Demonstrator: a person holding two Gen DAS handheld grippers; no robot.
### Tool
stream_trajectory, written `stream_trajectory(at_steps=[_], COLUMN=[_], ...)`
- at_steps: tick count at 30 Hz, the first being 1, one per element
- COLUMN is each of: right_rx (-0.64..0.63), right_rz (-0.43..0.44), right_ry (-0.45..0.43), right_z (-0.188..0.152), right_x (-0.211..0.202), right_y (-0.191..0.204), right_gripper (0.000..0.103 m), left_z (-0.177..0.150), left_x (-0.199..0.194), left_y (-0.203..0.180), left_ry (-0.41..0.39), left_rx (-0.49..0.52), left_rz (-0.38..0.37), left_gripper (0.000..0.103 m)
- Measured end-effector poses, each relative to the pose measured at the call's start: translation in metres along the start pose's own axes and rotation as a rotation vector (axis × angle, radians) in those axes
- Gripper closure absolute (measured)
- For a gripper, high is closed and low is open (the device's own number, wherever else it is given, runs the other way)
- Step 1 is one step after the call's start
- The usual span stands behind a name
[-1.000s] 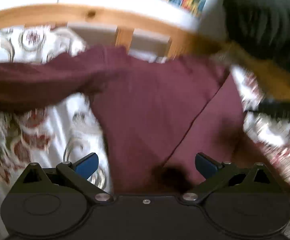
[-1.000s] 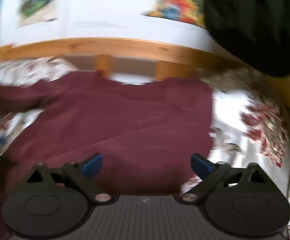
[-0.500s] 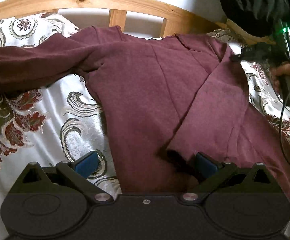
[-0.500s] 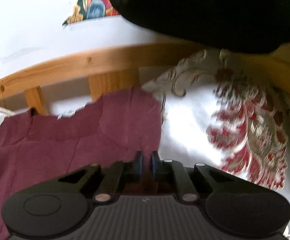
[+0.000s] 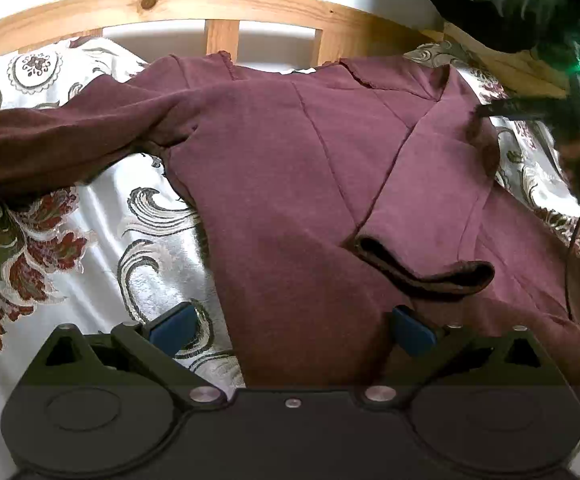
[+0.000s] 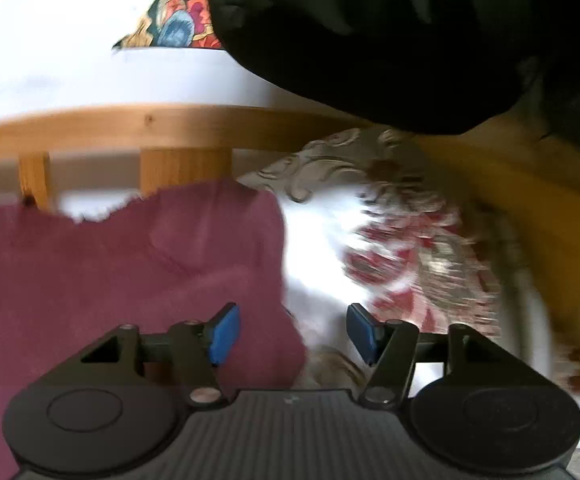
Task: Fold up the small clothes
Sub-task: 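Move the left tool to the cuff of the other sleeve, then grasp the other sleeve with the left tool, fold it across, release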
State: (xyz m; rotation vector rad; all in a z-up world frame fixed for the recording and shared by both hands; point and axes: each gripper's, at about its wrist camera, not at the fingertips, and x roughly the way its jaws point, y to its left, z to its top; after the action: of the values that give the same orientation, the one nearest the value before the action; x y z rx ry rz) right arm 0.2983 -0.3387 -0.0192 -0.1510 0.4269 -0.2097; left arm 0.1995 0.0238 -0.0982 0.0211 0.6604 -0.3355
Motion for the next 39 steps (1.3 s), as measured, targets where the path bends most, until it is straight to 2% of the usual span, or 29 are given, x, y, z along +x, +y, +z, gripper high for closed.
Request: stream_trajectory(at_steps=[2, 4, 7, 10, 12, 14, 17, 19, 21, 23, 26, 31, 33, 36, 39], right_rx=[0.040, 0.077, 0.096, 0.153, 0.165, 0.167, 0.223, 0.232, 0.212, 0.210, 0.231, 0.171, 0.126, 0.061, 0.038], right_rz=[-0.040, -0.078, -0.100, -0.091, -0.069, -0.056, 0.002, 0.080, 0.137, 0.187, 0.282, 0.436, 0.476, 0.534, 0.559], right_ry=[-0.019, 0.020, 0.098, 0.084, 0.061, 0.048, 0.034, 0.027, 0.039, 0.053, 0.073, 0.067, 0.061, 0.058, 0.044], right_z=[-0.010, -0.016, -0.025, -0.028, -0.028, -0.029, -0.030, -0.033, -0.035, -0.038, -0.040, -0.042, -0.045, -0.048, -0.048], right_x=[-0.011, -0.013, -0.006, -0.015, -0.023, -0.033, -0.053, -0.067, -0.078, -0.089, -0.104, -0.136, -0.148, -0.159, -0.167], right_y=[-0.006, -0.013, -0.021, -0.028, -0.026, -0.021, -0.009, 0.005, 0.022, 0.044, 0.072, 0.118, 0.133, 0.151, 0.157], right_gripper=[0.024, 0.015, 0.014, 0.012, 0.003, 0.002, 0.000, 0.000, 0.000, 0.000, 0.000, 0.000, 0.000, 0.000, 0.000], left_z=[-0.002, -0.002, -0.002, 0.000, 0.004, 0.010, 0.020, 0.026, 0.029, 0.028, 0.024, 0.024, 0.022, 0.009, -0.005], left_x=[0.000, -0.001, -0.003, -0.005, -0.011, -0.021, -0.044, -0.061, -0.078, -0.102, -0.142, -0.188, -0.194, -0.190, -0.183], left_y=[-0.002, -0.002, 0.000, 0.002, 0.002, 0.003, 0.008, 0.016, 0.033, 0.054, 0.078, 0.095, 0.109, 0.132, 0.150], left_ry=[-0.002, -0.003, -0.008, -0.002, -0.002, -0.023, -0.057, -0.058, -0.029, -0.018, -0.086, -0.200, -0.217, -0.244, -0.347], left_rx=[0.019, 0.018, 0.002, -0.003, 0.000, 0.002, 0.009, -0.017, -0.113, -0.270, -0.453, -0.554, -0.617, -0.773, -0.908], left_rz=[0.005, 0.003, -0.009, -0.003, 0.046, 0.110, 0.258, 0.377, 0.472, 0.530, 0.569, 0.658, 0.653, 0.598, 0.565], left_gripper=[0.001, 0.001, 0.001, 0.001, 0.001, 0.001, 0.001, 0.001, 0.001, 0.001, 0.001, 0.001, 0.001, 0.001, 0.001])
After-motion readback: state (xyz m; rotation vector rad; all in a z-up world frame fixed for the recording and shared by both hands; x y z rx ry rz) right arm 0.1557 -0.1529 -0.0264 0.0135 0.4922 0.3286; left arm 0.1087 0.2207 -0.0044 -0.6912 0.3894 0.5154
